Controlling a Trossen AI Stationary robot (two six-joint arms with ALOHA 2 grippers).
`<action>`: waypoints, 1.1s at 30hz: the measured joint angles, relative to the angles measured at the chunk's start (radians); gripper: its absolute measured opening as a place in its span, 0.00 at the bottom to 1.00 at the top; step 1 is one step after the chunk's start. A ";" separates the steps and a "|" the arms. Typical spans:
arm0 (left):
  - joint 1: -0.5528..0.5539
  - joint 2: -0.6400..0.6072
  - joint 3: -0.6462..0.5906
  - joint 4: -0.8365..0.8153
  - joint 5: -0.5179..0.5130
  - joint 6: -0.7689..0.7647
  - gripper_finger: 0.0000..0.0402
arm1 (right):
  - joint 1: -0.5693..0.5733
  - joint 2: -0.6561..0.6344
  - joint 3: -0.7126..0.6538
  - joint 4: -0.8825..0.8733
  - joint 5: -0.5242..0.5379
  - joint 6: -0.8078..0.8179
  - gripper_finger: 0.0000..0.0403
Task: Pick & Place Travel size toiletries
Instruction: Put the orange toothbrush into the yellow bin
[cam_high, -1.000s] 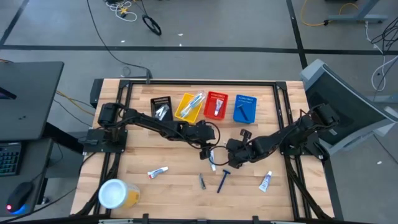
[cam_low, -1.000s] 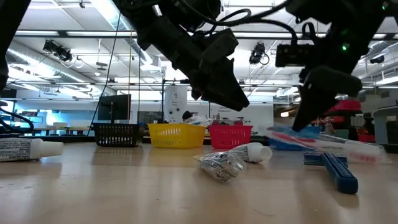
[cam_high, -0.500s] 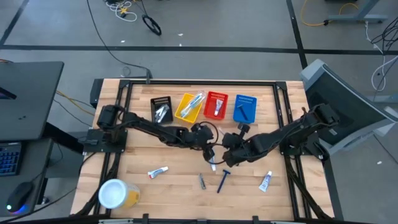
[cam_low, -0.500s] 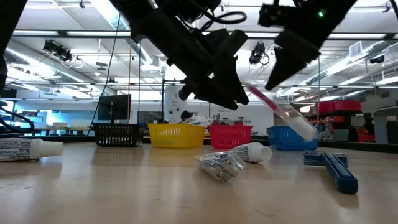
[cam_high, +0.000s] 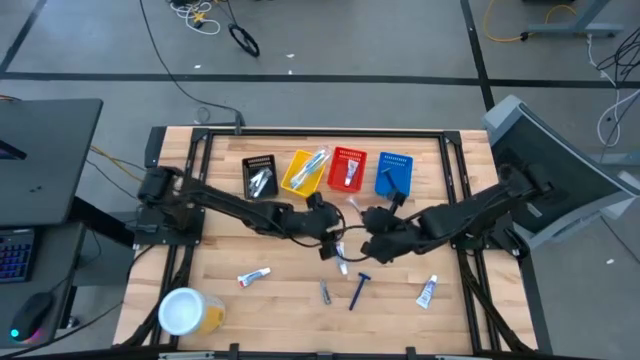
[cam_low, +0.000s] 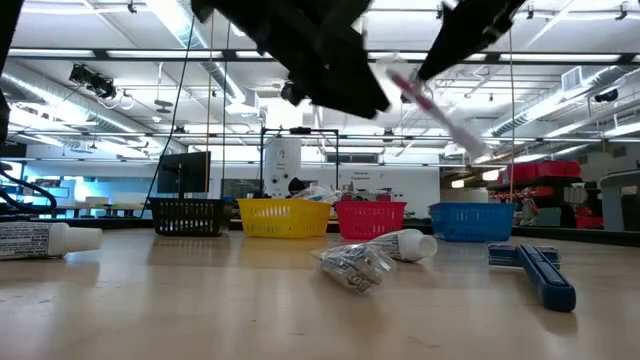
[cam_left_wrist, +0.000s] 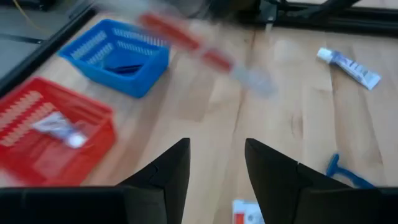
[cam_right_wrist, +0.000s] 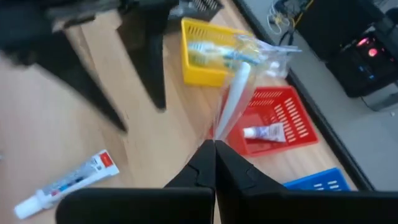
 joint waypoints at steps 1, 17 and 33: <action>0.003 -0.027 0.000 -0.036 0.004 0.017 0.40 | 0.006 -0.021 -0.004 -0.004 0.010 0.000 0.00; 0.086 -0.158 -0.115 0.069 0.173 0.143 0.29 | 0.095 -0.124 -0.093 0.027 0.110 0.011 0.00; 0.153 -0.154 -0.593 1.033 0.308 0.032 0.23 | 0.064 -0.119 -0.093 0.255 0.092 -0.052 0.00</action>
